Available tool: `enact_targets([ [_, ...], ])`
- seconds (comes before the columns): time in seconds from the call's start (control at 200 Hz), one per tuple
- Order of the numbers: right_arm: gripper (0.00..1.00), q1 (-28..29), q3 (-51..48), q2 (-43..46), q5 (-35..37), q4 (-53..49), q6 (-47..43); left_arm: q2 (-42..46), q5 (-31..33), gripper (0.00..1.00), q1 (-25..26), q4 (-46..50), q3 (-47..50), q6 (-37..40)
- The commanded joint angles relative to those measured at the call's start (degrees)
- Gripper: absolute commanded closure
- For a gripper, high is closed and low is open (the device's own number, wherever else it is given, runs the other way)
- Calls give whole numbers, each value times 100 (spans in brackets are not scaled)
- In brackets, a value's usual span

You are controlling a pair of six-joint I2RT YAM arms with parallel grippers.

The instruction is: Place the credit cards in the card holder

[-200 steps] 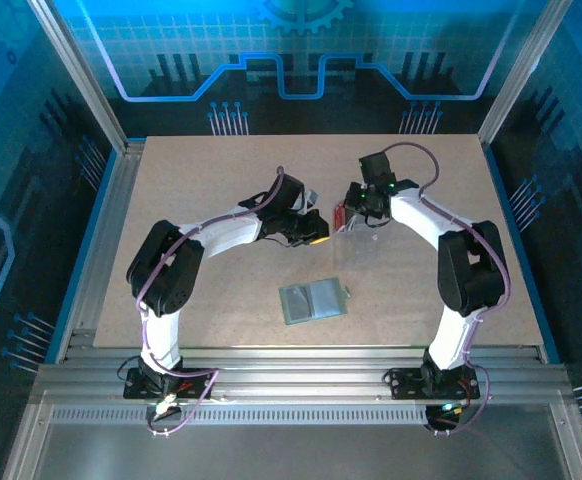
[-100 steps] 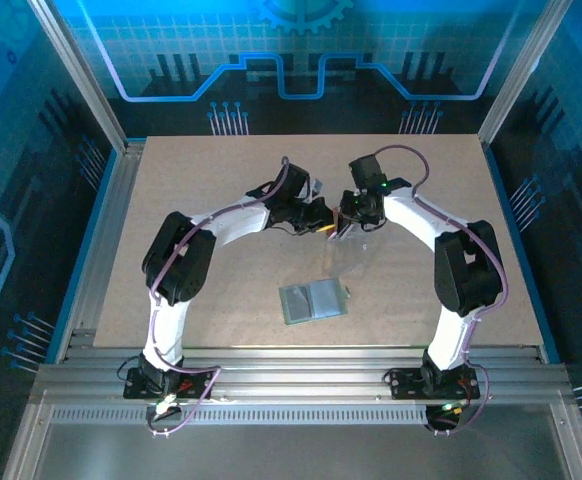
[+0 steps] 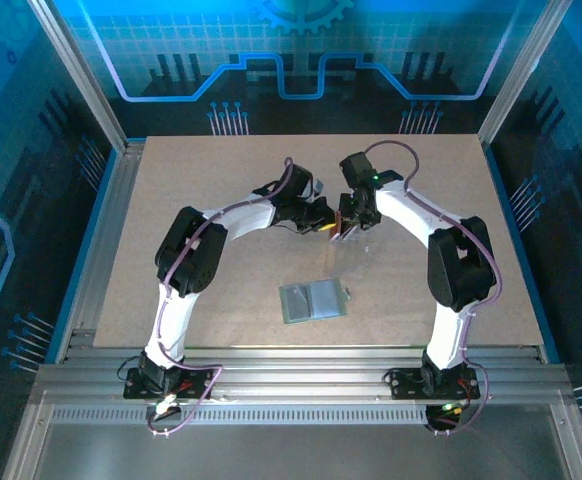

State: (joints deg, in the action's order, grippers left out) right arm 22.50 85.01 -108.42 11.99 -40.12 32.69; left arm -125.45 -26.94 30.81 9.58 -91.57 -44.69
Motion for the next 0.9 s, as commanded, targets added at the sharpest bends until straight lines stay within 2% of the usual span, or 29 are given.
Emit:
enact_targets([
  [0.0, 79, 35, 227, -91, -91, -363, -153, -146, -182, 92, -15, 62, -151, 30],
  [0.23, 78, 35, 297, -50, 9, -497, -203, -175, -180, 92, -13, 46, -82, 65],
  [0.305, 71, -8, 334, -64, -332, -497, -221, -210, -185, 92, -18, 44, -80, 66],
  [0.43, 67, -169, 265, -42, -983, -407, -134, -226, -198, 92, -26, 35, -74, 82],
  [0.895, 76, -428, -40, 311, -1917, -184, 31, -184, -268, 92, -5, -53, -54, 91],
])
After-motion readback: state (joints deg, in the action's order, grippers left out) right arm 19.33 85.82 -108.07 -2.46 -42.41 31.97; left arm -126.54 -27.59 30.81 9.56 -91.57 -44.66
